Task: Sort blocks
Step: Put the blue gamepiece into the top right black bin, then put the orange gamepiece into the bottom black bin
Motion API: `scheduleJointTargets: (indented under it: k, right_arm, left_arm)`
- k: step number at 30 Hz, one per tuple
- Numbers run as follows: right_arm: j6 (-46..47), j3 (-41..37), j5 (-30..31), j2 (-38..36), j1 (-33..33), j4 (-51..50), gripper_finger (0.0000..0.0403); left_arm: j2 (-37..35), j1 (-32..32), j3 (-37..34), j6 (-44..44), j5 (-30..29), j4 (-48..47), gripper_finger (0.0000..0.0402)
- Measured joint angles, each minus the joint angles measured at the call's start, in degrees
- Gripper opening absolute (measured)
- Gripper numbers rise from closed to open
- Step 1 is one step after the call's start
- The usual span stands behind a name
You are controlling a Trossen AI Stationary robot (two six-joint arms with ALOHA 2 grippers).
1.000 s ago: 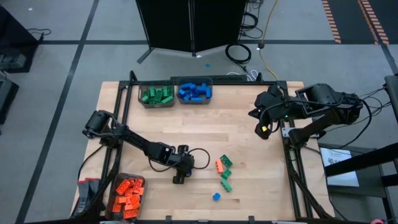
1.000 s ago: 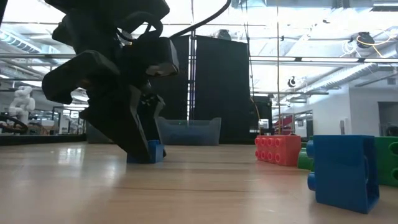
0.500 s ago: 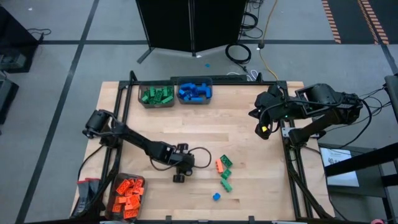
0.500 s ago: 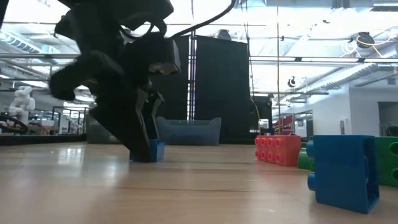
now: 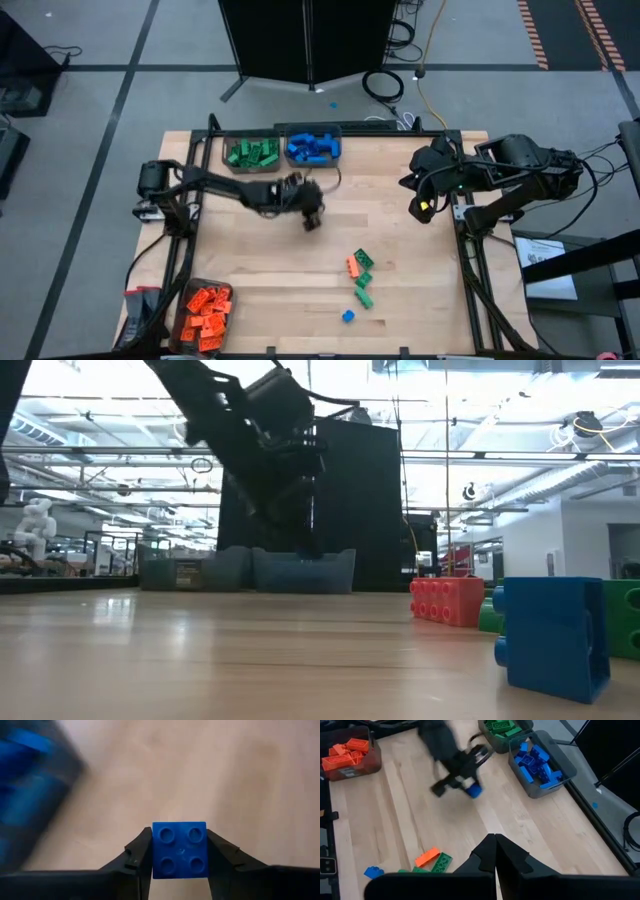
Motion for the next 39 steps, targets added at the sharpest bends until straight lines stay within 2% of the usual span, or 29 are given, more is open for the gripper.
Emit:
scheduleJointTargets:
  k: [6,11,16,21,24,32,35,39]
  right_arm:
    - [0.2,0.0,0.1,0.0,0.0,0.8,0.0000]
    - [1.5,0.0,0.5,0.0,0.0,0.8,0.0000]
    - [1.6,0.0,0.5,0.0,0.0,0.8,0.0000]
    - [1.6,0.0,0.4,0.0,0.0,1.2,0.0000]
    - [1.6,0.0,0.4,0.0,0.0,1.7,0.0000]
    - [1.6,0.0,0.4,0.0,0.0,2.1,0.0000]
    - [1.6,0.0,0.4,0.0,0.0,2.2,0.0000]
    - [1.5,0.0,0.4,0.0,0.0,2.2,0.0000]
  left_arm:
    - [-0.3,8.7,4.0,0.0,-2.6,7.7,0.0125]
    - [-0.4,14.5,4.7,0.1,-2.7,14.9,0.0125]
    - [-0.4,19.2,4.7,-0.1,-0.6,13.4,0.0125]
    - [-0.4,20.9,4.7,-0.1,-0.7,11.5,0.0127]
    - [-0.4,21.6,4.7,0.1,-2.4,11.5,0.0157]
    - [-0.4,22.3,4.7,5.1,-1.8,11.8,0.0248]
    - [-0.4,22.1,4.7,4.4,1.5,11.8,0.0270]
    - [-0.4,20.7,4.7,0.1,14.7,11.9,0.0283]
